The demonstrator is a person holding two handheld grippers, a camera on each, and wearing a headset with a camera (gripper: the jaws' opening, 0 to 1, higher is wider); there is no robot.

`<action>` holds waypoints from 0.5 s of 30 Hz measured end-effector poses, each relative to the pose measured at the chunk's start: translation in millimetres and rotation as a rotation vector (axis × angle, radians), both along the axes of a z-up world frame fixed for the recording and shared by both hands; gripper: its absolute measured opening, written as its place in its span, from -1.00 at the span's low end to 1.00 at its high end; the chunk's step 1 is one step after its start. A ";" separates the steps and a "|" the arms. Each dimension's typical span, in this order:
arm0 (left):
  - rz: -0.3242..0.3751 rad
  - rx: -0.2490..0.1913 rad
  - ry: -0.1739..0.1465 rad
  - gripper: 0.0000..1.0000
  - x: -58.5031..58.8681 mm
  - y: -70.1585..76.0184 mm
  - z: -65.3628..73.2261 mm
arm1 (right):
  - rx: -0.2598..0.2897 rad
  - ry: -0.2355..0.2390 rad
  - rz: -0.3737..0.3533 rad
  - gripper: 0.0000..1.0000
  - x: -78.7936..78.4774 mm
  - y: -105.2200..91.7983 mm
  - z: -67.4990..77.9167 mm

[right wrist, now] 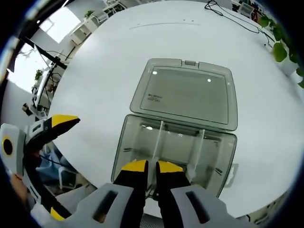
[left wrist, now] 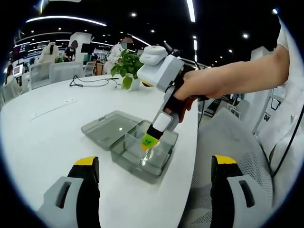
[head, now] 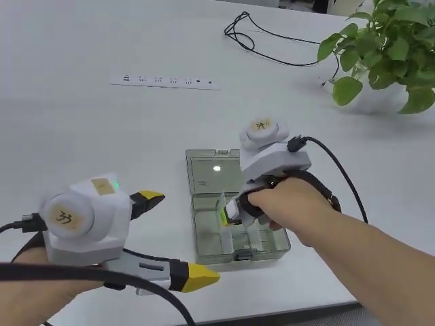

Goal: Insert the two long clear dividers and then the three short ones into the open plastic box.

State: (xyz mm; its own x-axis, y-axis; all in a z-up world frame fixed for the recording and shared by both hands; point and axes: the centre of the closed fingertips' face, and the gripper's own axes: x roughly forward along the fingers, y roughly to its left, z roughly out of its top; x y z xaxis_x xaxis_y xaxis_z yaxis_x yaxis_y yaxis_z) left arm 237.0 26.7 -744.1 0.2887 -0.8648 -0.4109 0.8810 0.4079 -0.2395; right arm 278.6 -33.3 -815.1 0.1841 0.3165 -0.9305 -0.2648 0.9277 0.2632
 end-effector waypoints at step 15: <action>0.022 0.015 -0.002 1.00 2.2 0.3 1.8 | 0.104 -0.027 -0.005 -0.78 -1.3 0.0 -1.1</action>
